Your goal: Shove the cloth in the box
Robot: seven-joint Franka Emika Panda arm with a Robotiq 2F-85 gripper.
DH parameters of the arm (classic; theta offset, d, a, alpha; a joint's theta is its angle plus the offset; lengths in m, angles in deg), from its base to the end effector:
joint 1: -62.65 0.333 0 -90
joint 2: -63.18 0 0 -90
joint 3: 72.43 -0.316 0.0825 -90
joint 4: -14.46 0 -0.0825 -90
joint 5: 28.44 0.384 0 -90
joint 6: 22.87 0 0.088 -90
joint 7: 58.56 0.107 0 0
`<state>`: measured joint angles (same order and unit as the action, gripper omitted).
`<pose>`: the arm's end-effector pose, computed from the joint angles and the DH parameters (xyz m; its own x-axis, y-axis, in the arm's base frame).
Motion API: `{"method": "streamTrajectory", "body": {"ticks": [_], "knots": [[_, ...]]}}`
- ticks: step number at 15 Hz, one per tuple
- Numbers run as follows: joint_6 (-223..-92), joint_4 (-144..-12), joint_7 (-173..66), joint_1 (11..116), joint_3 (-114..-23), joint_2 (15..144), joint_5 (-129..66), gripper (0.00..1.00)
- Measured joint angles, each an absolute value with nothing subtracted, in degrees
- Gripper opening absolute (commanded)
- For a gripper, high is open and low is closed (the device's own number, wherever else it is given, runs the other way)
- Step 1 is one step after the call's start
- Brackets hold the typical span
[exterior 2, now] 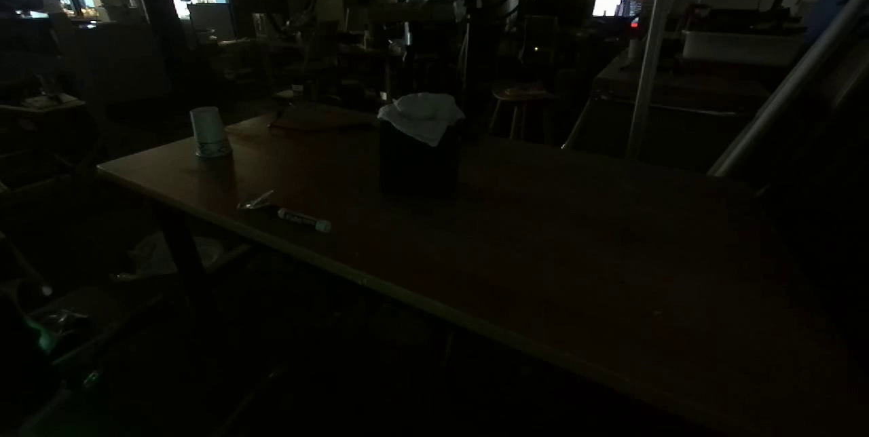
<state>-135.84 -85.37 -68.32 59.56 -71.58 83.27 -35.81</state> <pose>0.6327 -0.0511 0.3651 0.9783 0.1507 -0.1419 0.1649 -0.9819 0.0935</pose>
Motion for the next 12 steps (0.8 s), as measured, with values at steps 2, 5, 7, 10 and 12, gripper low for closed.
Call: {"method": "streamTrajectory", "body": {"ticks": [2,5,7,10,12], "knots": [[-135.8,-85.6,-68.3,59.7,-71.6,83.7,-35.8,0.01],[-135.8,-85.8,-68.4,59.7,-71.6,85.2,-35.8,0.01],[-135.7,-85.7,-68.7,59.7,-71.6,86.6,-35.8,0.01],[-135.3,-85.6,-69.5,59.5,-71.6,88.7,-35.4,0.01],[-134.8,-84.9,-69.6,59.4,-71.6,89.5,-35.2,0.01]]}}
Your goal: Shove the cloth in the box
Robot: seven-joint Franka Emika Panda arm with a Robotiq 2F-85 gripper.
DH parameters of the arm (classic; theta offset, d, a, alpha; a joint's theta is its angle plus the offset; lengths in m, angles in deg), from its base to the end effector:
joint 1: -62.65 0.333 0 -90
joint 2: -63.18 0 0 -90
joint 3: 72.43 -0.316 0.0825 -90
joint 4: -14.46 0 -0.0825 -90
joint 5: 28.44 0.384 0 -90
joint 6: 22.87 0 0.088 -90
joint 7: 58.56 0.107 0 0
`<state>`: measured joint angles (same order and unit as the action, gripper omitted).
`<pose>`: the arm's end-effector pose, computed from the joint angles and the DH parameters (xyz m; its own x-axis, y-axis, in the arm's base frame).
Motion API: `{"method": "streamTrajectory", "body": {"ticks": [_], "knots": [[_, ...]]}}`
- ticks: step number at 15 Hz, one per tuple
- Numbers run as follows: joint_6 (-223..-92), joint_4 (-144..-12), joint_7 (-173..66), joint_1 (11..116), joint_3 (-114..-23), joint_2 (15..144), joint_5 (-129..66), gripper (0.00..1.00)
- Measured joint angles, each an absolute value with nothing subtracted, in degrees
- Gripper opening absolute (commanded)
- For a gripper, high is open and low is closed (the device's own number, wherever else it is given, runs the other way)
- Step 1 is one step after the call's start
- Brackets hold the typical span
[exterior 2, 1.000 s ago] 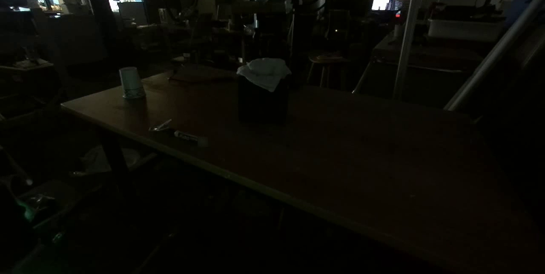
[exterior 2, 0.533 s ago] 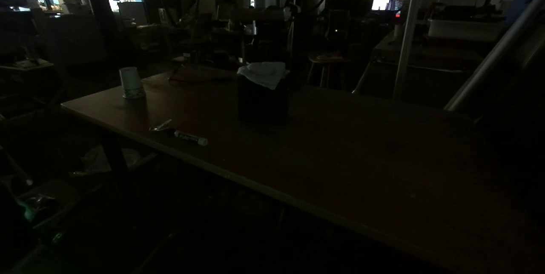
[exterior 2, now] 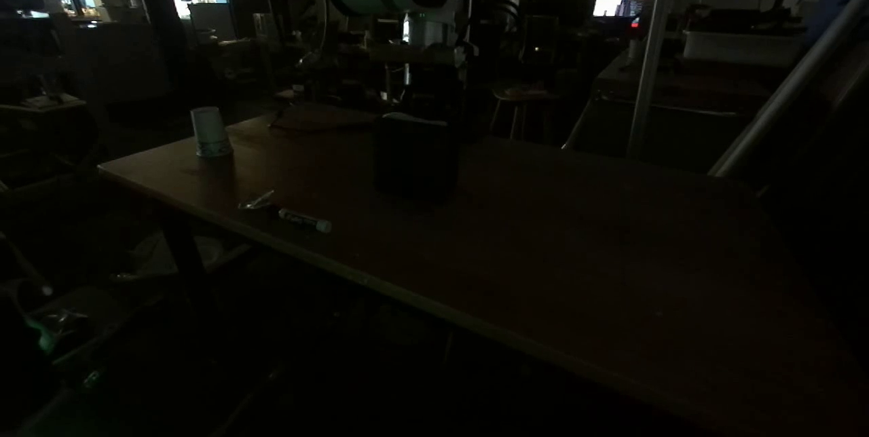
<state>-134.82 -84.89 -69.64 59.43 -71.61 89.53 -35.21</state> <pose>0.6324 -0.0518 0.2981 0.9523 0.1672 -0.2552 0.1867 -0.9809 0.0540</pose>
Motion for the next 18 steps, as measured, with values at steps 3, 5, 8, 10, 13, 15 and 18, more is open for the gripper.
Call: {"method": "streamTrajectory", "body": {"ticks": [3,5,8,10,13,15,18], "knots": [[-134.0,-84.1,-69.7,59.4,-71.6,89.9,-34.9,0.01],[-133.8,-84.0,-69.7,59.5,-71.6,90.0,-34.9,0.01],[-133.8,-84.0,-69.7,59.5,-71.6,90.0,-34.9,0.01],[-133.8,-84.0,-69.6,59.5,-71.6,89.6,-34.9,0.01],[-133.9,-84.3,-69.6,59.4,-71.5,87.5,-34.9,0.01],[-134.0,-84.7,-69.4,59.4,-71.4,85.2,-34.9,0.01],[-134.0,-86.1,-68.6,59.4,-71.3,81.6,-34.9,0.01]]}}
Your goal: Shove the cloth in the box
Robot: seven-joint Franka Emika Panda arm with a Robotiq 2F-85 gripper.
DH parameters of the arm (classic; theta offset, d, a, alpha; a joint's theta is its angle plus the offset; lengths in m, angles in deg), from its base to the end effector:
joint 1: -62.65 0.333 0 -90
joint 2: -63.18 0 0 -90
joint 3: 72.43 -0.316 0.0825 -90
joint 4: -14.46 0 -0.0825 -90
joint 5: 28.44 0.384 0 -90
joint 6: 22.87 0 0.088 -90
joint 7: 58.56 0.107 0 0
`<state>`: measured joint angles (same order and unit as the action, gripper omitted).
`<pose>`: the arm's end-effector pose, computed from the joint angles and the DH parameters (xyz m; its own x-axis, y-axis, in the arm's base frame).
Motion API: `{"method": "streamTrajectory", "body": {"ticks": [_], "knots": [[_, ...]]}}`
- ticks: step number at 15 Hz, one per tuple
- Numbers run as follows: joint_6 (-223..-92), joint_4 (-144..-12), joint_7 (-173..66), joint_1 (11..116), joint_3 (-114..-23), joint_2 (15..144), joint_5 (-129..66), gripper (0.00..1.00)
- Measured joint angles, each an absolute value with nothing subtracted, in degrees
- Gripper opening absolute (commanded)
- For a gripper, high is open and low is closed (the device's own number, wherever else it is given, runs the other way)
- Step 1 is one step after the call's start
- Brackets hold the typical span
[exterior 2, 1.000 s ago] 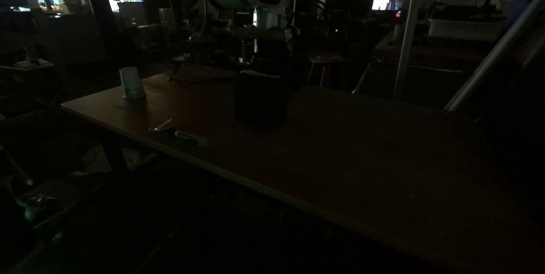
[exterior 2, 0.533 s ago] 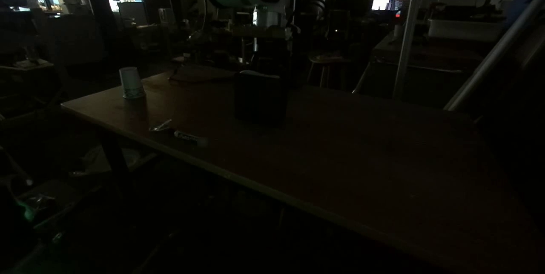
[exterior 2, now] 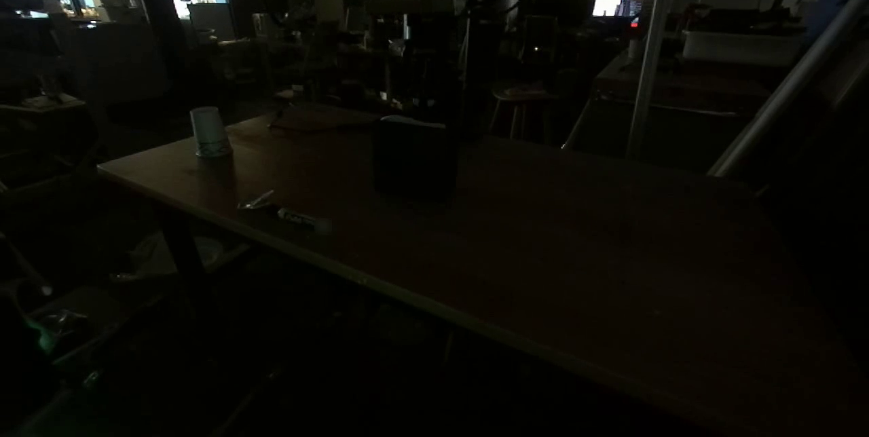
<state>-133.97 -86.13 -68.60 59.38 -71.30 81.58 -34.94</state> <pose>0.6242 -0.0549 0.3753 0.9780 0.1387 -0.1557 0.1524 -0.9851 0.0793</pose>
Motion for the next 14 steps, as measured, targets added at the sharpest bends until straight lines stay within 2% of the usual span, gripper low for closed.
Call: {"method": "streamTrajectory", "body": {"ticks": [14], "knots": [[-137.1,-94.7,-66.2,59.6,-71.4,76.9,-34.1,0.02]]}}
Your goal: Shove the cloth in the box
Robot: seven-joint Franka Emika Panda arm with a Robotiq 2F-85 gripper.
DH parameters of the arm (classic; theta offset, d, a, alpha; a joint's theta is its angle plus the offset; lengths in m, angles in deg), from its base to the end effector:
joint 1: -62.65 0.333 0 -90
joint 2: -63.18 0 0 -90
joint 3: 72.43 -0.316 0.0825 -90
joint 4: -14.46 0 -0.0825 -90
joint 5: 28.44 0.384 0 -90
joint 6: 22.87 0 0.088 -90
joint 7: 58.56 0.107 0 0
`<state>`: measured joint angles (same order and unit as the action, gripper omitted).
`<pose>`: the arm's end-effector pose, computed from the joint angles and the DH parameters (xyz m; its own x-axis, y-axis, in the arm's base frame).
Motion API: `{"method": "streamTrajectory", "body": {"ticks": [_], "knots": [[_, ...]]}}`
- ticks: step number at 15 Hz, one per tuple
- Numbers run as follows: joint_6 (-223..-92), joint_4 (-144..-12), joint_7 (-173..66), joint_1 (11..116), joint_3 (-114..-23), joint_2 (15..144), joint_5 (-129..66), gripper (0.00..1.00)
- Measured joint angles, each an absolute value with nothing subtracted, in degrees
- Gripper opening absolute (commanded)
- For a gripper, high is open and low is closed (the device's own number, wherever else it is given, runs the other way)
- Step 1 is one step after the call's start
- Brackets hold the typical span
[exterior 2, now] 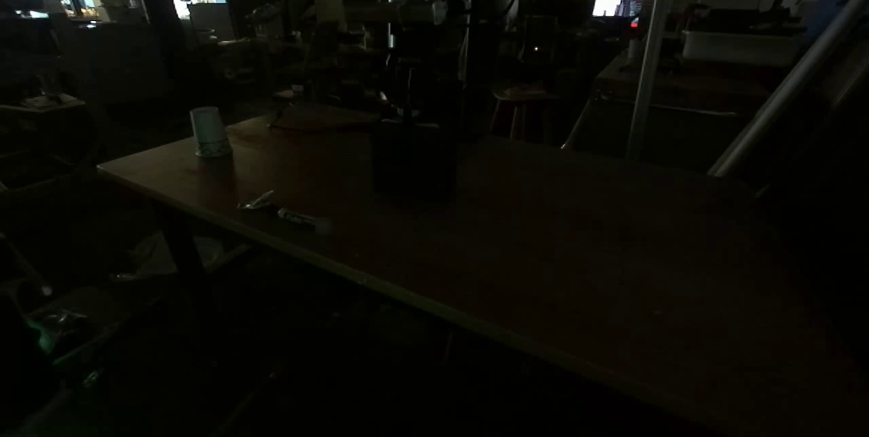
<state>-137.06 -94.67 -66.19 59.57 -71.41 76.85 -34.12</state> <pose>0.5915 -0.0481 0.3632 0.9815 0.1022 -0.1618 0.1142 -0.9912 0.0665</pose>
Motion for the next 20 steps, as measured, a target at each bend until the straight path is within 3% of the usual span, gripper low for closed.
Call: {"method": "streamTrajectory", "body": {"ticks": [20], "knots": [[-138.4,-89.7,-68.5,59.6,-71.9,86.6,-33.4,0.01]]}}
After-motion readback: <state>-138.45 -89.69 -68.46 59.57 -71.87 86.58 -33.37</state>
